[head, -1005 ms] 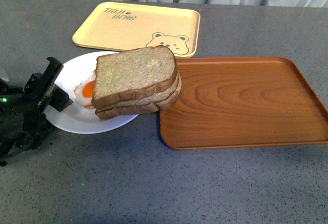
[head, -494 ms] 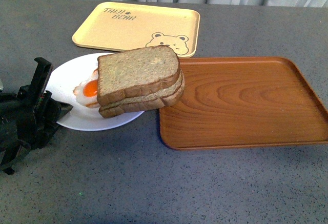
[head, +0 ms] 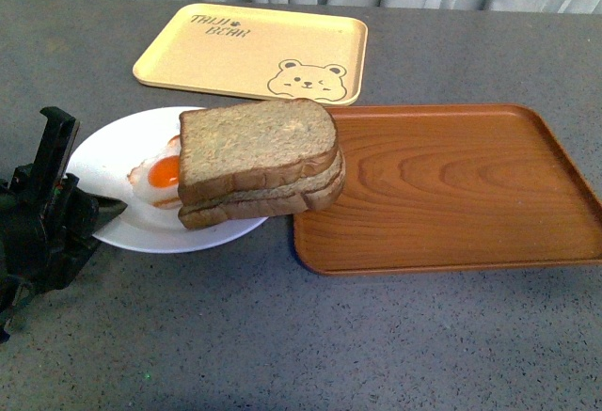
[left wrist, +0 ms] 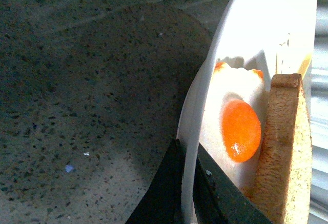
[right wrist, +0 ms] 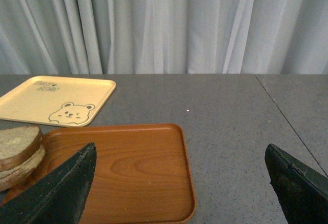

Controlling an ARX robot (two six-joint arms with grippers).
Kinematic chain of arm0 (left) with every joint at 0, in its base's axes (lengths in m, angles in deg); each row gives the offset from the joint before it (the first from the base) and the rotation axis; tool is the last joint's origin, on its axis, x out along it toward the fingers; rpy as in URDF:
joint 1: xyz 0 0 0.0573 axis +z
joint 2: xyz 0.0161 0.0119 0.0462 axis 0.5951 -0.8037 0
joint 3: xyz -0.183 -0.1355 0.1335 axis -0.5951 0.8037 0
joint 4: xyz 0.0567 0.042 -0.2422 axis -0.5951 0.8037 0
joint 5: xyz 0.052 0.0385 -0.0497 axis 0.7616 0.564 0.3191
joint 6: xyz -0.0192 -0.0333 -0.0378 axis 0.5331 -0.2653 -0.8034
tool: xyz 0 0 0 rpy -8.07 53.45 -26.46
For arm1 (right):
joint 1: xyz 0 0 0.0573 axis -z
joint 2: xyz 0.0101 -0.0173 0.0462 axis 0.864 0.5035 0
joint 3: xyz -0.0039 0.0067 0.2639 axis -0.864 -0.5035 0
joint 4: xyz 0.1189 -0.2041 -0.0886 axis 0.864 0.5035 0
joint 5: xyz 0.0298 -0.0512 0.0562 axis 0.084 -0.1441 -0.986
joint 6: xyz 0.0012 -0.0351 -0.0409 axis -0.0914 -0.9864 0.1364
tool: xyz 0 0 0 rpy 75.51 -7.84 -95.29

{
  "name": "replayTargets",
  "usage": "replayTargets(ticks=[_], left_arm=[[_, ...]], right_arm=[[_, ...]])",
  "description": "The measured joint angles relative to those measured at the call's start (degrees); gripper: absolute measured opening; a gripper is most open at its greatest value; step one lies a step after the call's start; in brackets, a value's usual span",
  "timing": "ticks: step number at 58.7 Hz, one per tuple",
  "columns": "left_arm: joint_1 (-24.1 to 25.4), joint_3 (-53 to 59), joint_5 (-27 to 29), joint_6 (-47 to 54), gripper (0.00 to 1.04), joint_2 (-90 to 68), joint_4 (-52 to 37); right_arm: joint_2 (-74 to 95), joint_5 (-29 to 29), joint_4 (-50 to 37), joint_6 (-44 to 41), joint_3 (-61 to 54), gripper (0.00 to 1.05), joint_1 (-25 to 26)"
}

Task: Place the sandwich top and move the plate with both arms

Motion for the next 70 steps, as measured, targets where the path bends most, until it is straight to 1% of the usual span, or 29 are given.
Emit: replayTargets(ticks=[11, 17, 20, 27, 33, 42, 49, 58, 70], left_arm=[[-0.5, -3.7, -0.4, 0.0, 0.03, 4.2, 4.2], [-1.0, -7.8, -0.8, 0.2, 0.03, 4.3, 7.1], [-1.4, -11.9, -1.5, 0.7, 0.03, 3.5, 9.5], [-2.2, -24.1, -2.1, 1.3, 0.03, -2.3, 14.7], [-2.5, -30.9, -2.1, 1.9, 0.03, -6.8, 18.1], [-3.1, -40.6, -2.0, 1.9, 0.03, -14.0, 20.8], [-3.7, -46.5, -2.0, 1.1, 0.03, -18.4, 21.6], [-4.4, -53.8, -2.0, 1.0, 0.03, -23.5, 24.9], [-4.2, -59.1, -2.0, 1.3, 0.03, -28.1, 27.8]], right_arm=[[0.0, 0.0, 0.0, 0.0, 0.0, 0.96, 0.0], [0.0, 0.0, 0.0, 0.0, 0.0, 0.96, 0.0], [0.0, 0.0, 0.0, 0.0, 0.0, 0.96, 0.0], [0.0, 0.0, 0.0, 0.0, 0.0, 0.96, 0.0], [0.0, 0.0, 0.0, 0.0, 0.0, 0.96, 0.0], [0.0, 0.0, 0.0, 0.0, 0.0, 0.96, 0.0], [0.0, 0.0, 0.0, 0.0, 0.0, 0.96, 0.0], [0.0, 0.0, 0.0, 0.0, 0.0, 0.96, 0.0], [0.0, 0.0, 0.0, 0.0, 0.0, 0.96, 0.0]])
